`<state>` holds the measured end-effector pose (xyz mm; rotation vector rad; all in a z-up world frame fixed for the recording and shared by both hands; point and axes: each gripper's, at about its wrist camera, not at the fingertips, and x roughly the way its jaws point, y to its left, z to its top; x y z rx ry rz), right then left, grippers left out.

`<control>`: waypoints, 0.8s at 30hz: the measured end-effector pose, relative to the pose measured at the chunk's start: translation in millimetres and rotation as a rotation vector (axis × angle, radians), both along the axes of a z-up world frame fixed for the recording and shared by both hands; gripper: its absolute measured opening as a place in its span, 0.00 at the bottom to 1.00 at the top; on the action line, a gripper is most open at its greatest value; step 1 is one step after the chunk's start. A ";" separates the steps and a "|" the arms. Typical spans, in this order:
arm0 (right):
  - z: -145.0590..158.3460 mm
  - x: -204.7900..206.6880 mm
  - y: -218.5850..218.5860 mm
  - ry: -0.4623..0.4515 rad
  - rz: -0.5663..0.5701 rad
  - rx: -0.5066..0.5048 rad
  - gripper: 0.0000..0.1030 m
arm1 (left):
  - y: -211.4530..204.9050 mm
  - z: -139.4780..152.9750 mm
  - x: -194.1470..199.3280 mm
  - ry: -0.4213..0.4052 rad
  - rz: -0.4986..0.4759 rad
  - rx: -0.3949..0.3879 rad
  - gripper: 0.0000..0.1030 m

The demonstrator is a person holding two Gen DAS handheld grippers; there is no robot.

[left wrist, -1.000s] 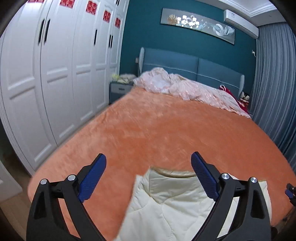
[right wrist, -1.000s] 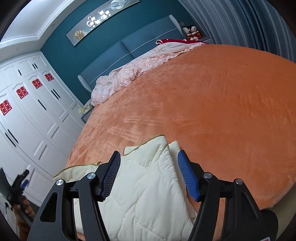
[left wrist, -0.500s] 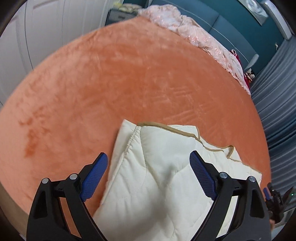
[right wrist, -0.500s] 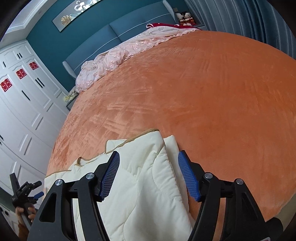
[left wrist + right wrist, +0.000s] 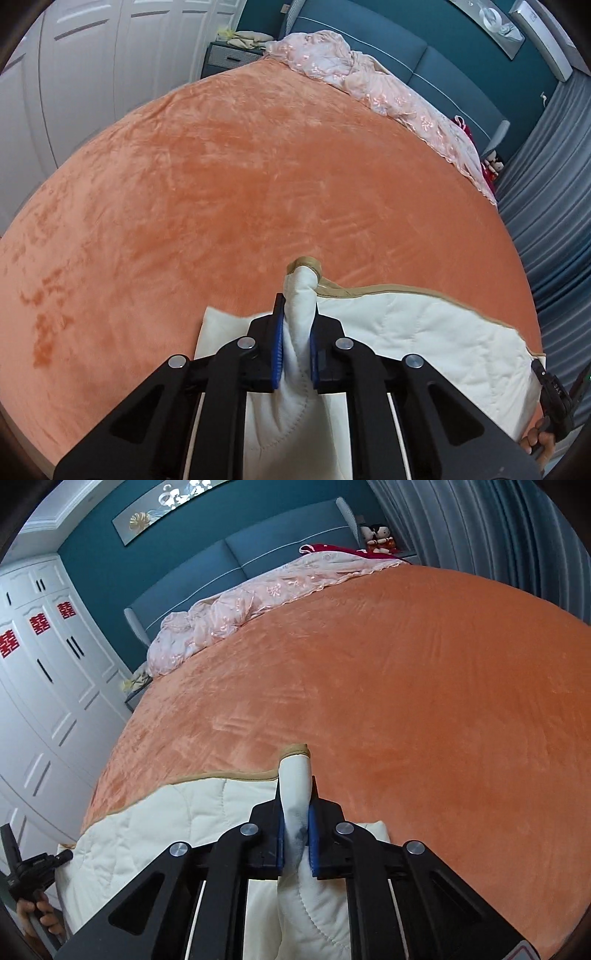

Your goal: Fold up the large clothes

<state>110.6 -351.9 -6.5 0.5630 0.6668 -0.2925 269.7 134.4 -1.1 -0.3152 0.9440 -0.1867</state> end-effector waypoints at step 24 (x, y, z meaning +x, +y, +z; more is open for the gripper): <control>-113.6 43.1 -3.6 0.142 -0.026 0.030 0.08 | -26.7 -120.1 26.0 -0.005 0.089 0.141 0.16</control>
